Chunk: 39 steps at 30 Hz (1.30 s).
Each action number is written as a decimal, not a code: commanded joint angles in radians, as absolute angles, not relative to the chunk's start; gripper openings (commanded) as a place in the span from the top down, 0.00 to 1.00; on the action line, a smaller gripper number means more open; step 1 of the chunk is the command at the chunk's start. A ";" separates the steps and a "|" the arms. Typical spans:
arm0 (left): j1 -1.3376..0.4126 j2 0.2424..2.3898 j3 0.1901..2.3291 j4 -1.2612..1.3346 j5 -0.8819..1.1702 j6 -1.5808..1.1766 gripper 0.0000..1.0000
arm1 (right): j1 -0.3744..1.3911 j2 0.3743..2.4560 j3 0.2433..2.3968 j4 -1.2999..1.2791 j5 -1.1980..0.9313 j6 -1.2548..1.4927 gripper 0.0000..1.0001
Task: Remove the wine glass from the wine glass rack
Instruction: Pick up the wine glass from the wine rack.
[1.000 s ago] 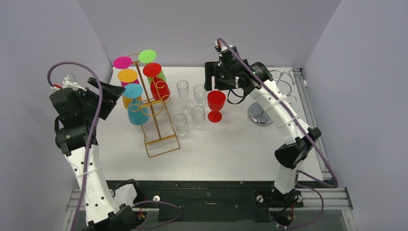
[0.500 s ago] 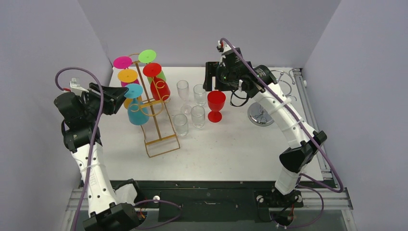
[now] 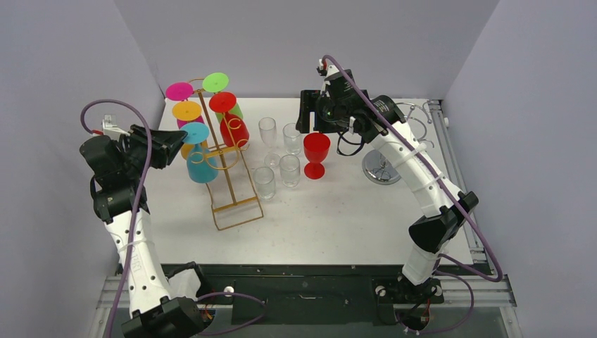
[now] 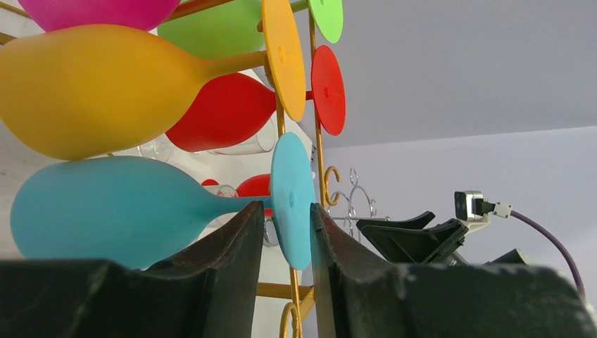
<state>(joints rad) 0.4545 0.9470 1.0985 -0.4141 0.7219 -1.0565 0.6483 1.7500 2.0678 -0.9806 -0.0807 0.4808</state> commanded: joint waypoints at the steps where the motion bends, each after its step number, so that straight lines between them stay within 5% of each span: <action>1: 0.463 0.935 1.176 -0.441 0.686 -0.989 0.74 | 0.644 1.720 2.084 -0.941 -0.089 0.484 0.30; 30: 0.463 0.928 1.196 -0.471 0.698 -0.988 1.00 | 0.640 1.709 2.088 -0.948 -0.082 0.495 0.33; 39: 0.463 0.908 1.210 -0.472 0.693 -1.011 1.00 | 0.640 1.703 2.087 -0.959 -0.073 0.495 0.34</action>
